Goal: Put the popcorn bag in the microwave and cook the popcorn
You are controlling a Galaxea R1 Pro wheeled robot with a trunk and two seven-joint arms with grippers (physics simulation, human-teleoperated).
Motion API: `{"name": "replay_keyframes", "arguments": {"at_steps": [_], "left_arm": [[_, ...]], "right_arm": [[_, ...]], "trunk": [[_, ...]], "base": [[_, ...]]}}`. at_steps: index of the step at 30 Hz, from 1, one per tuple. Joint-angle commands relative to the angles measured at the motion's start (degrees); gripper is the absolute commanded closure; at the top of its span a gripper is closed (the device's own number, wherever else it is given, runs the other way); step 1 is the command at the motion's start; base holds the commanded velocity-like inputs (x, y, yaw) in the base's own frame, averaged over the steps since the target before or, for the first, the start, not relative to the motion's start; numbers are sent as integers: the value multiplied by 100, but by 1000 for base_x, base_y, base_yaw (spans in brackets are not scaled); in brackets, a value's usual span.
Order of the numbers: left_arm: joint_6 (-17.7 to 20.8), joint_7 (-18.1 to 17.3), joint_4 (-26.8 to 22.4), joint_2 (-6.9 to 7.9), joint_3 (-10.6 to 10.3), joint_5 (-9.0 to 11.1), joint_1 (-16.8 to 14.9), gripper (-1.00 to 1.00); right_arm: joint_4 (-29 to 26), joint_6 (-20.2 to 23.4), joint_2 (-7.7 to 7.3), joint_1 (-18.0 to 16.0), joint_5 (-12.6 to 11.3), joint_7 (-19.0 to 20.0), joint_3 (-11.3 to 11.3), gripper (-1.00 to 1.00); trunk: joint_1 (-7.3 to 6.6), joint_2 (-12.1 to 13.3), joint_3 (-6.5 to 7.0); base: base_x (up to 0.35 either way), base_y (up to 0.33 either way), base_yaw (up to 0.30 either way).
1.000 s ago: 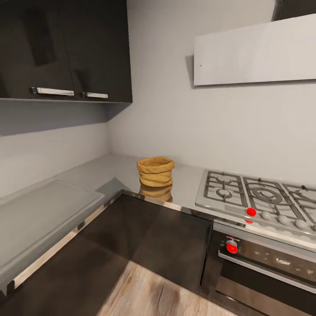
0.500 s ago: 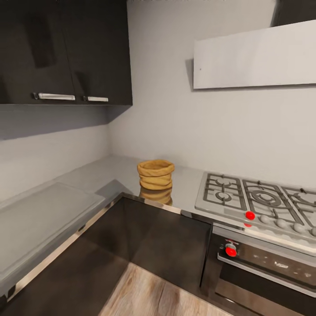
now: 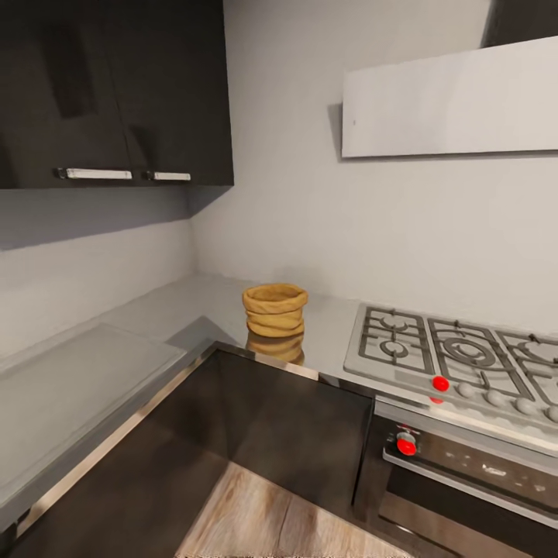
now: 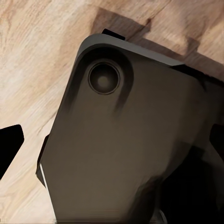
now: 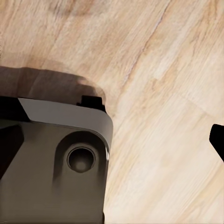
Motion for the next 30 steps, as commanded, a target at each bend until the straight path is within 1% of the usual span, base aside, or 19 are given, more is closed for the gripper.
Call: {"name": "replay_keyframes", "arguments": {"at_steps": [1,30], "left_arm": [[-10,16,-7,-2,4,18,1,-100],[-10,16,-7,-2,3,-5,1,-100]], "right_arm": [[17,-25,-4,-6,49,-34,-48,-100],[17,-16,-14,-6,49,-34,-57,-100]], "trunk": [[-23,38,3],[-659,1201,261]], "base": [[0,0,0],[0,0,0]]}}
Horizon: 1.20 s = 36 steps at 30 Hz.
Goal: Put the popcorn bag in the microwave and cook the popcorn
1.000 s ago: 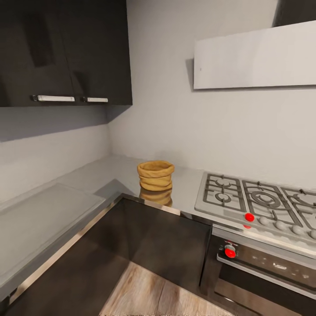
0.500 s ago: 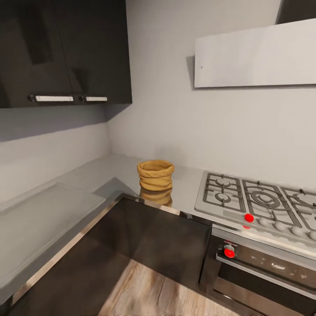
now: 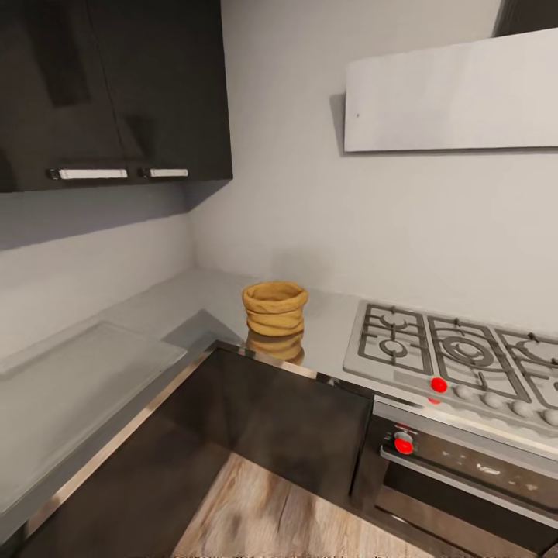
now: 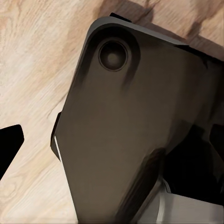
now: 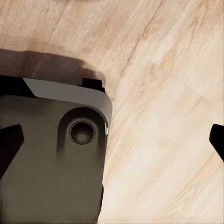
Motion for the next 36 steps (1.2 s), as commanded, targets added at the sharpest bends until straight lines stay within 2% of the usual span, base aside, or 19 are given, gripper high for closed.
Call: {"name": "replay_keyframes", "arguments": {"at_steps": [1,9,36], "left_arm": [[-10,16,-7,-2,5,19,1,-100],[-10,16,-7,-2,5,31,1,-100],[-10,7,-7,15,-4,15,1,-100]], "right_arm": [[17,-25,-2,-6,49,-34,-48,-100],[17,-25,-2,-6,49,-34,-46,-100],[17,-25,-11,-6,49,-34,-48,-100]], "trunk": [[-22,37,3],[-198,358,74],[-198,358,-171]], "base": [[0,0,0],[0,0,0],[0,0,50]]}}
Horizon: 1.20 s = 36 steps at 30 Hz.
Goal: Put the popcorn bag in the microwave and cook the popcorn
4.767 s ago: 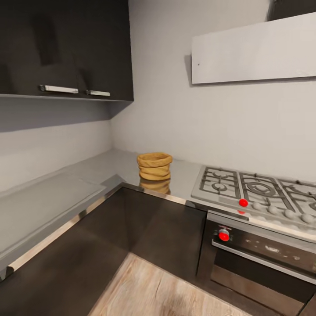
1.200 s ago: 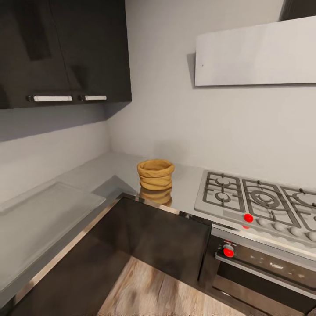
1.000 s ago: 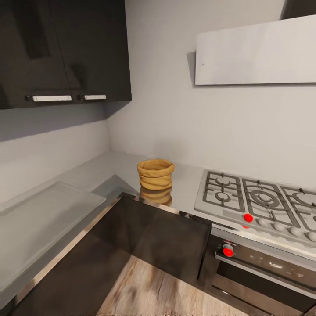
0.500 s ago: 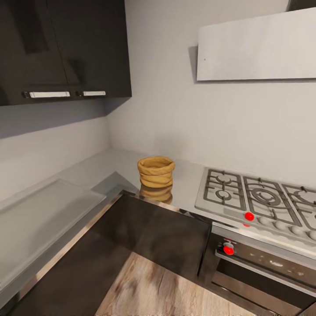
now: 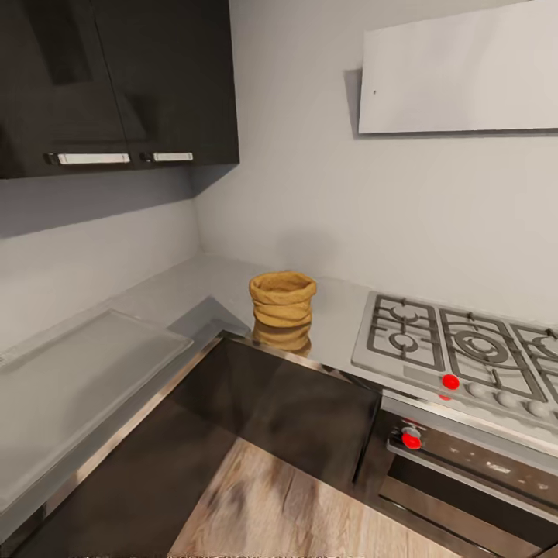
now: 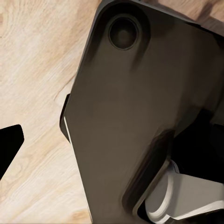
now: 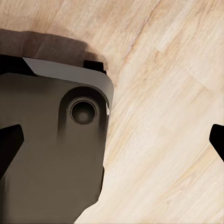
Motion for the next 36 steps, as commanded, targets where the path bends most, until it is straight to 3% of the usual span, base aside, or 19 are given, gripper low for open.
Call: {"name": "replay_keyframes", "arguments": {"at_steps": [1,36], "left_arm": [[-10,16,-7,-2,4,19,1,-100],[-10,16,-7,-2,-4,17,1,-100]], "right_arm": [[17,-25,-2,-6,46,-34,-48,-100],[16,-31,-2,-6,14,-26,-57,-100]], "trunk": [[1,-5,-15],[1,-5,-334]], "base": [[0,0,79],[0,0,21]]}}
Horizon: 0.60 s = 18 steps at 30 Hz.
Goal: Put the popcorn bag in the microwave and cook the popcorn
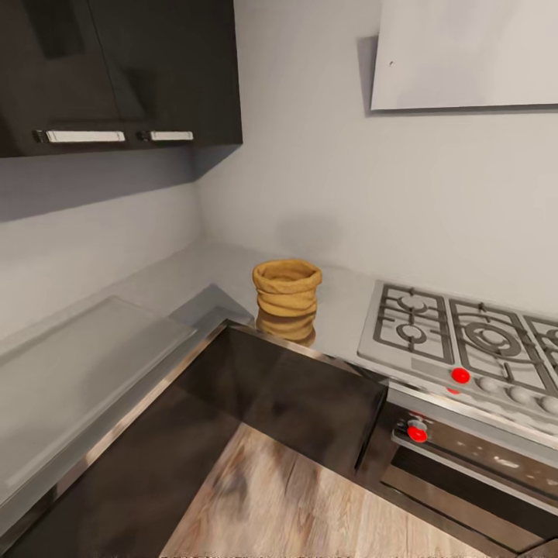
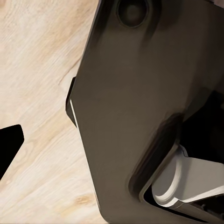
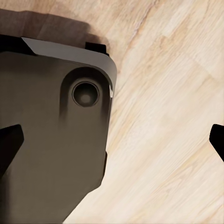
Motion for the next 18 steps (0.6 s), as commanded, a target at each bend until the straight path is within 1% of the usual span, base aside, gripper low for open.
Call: {"name": "replay_keyframes", "arguments": {"at_steps": [1,18], "left_arm": [[-11,16,-7,-2,4,20,1,-100],[-11,16,-7,-9,0,13,1,-100]], "right_arm": [[17,-22,-2,-6,49,-34,-48,-100],[18,-20,6,-6,52,-34,-39,-100]], "trunk": [[0,-4,-15],[0,-4,-170]], "base": [[0,0,0],[0,0,0]]}}
